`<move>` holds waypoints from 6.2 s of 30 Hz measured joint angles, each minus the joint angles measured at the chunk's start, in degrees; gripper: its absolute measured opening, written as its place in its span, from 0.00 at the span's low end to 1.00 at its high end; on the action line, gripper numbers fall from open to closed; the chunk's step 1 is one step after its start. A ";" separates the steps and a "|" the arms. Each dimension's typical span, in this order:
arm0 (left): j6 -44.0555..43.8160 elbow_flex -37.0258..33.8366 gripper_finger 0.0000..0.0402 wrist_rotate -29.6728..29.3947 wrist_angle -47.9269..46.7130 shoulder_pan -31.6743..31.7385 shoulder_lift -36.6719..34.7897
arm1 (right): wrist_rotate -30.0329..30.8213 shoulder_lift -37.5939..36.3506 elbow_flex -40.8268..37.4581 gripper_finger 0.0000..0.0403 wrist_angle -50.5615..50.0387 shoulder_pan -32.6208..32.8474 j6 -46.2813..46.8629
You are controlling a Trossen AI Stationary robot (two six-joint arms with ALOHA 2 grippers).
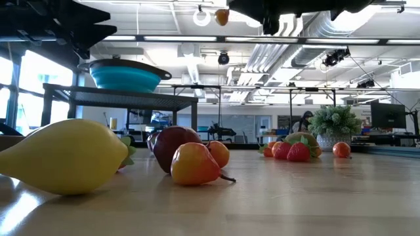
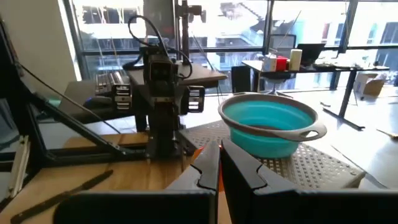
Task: Pick & Place Fruit
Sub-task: Put the orange pear into the blue strainer bowl on the shelf
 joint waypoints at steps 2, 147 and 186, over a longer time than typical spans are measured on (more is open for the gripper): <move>-0.02 0.00 0.46 0.00 -0.02 0.00 -0.02 | 0.00 0.04 0.00 0.01 0.12 0.00 0.00; -0.74 0.09 0.46 -0.39 -7.72 -0.02 -0.03 | 21.11 -3.78 7.72 0.01 -53.43 -1.79 20.79; -1.70 0.09 0.46 -0.37 -9.25 -0.02 -0.04 | 13.20 -4.83 0.94 0.28 -77.60 -1.62 24.15</move>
